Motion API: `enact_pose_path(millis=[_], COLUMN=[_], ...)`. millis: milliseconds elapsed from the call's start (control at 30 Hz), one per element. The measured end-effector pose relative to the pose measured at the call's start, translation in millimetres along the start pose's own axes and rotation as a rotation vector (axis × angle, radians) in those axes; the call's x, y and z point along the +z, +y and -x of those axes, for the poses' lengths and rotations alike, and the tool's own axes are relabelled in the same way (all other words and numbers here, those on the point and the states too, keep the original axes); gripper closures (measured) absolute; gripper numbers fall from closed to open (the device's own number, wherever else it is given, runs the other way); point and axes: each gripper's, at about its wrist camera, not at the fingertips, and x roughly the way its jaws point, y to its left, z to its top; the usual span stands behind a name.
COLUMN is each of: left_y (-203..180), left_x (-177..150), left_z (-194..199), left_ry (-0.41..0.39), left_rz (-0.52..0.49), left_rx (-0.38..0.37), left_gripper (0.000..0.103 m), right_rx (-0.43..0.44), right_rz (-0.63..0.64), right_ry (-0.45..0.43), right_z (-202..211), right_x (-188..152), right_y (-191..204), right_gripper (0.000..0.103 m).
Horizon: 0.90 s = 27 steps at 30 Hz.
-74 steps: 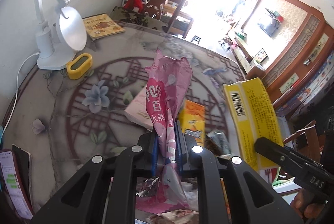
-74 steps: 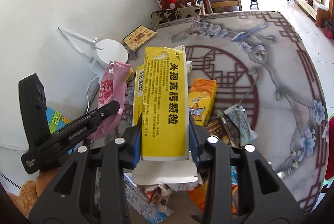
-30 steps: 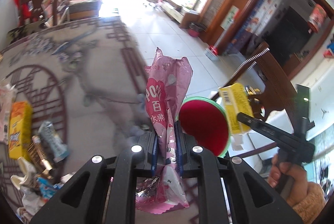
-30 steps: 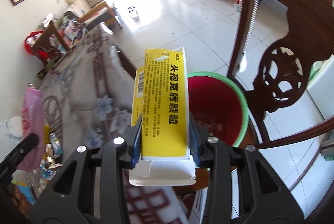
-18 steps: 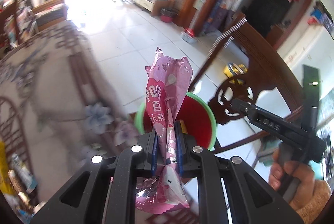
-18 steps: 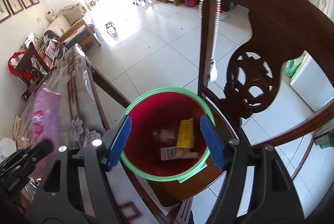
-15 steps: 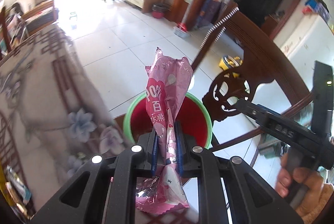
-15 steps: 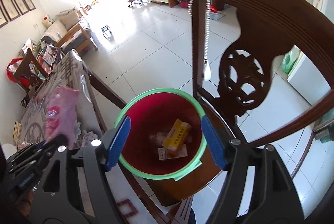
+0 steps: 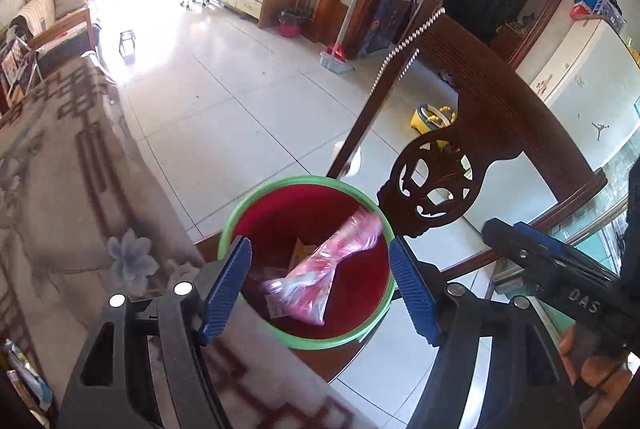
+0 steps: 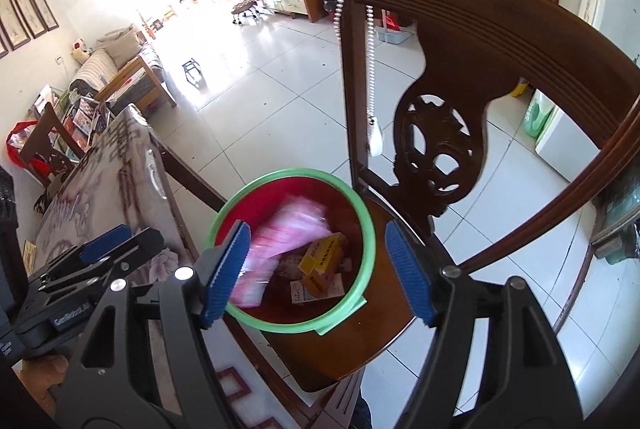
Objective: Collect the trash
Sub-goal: 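Move both tools back over the table toward the orange drink box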
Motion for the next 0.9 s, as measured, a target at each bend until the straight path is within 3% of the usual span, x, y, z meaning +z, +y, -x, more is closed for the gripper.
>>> enact_pose_path(millis=[200,467,900], left_y=[25.9,98.7,227.7], left_x=[-18.6,-71.5,-179.9], left_z=[61.6,147.2,258.6], left_ry=[-0.092,-0.161,-0.23], left_rz=[0.059,0.232,0.538], left_rx=[0.048,0.194,0.434], left_gripper=[0.035,0.035,0.035], right_rx=[0.075,0.188,0.354], right_rz=[0.089,0.218,0.461], right_ry=[-0.009,0.007,0.103], right_z=[2.7,8.6,25.3], right_x=[-3.8,-21.3,-89.7], right_y=[47.7,126.2,267.0], right_gripper=[0.034,0.034,0.034])
